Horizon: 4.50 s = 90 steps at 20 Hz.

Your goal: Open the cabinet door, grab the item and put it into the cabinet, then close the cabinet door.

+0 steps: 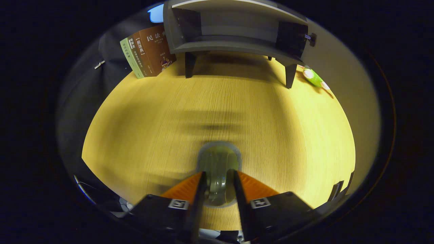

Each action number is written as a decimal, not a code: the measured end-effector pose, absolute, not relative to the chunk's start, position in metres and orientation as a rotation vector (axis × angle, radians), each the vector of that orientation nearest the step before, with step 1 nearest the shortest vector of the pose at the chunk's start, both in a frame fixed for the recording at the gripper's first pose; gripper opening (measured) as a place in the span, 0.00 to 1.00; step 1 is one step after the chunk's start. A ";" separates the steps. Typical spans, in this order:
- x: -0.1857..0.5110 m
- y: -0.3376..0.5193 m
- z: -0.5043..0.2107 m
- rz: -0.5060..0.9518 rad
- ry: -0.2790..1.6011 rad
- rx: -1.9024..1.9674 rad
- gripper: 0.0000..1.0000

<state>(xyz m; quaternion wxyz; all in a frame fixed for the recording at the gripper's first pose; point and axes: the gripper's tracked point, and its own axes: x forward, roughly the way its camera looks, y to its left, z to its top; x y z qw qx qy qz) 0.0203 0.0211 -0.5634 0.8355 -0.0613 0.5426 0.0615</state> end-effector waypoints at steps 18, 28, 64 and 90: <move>0.034 0.030 -0.493 0.105 1.046 -0.165 0.05; 0.100 0.093 -0.340 0.039 0.743 -0.100 0.05; 0.479 0.054 -0.252 0.015 0.416 -0.079 0.05; 0.450 0.059 -0.183 0.046 0.252 -0.040 0.57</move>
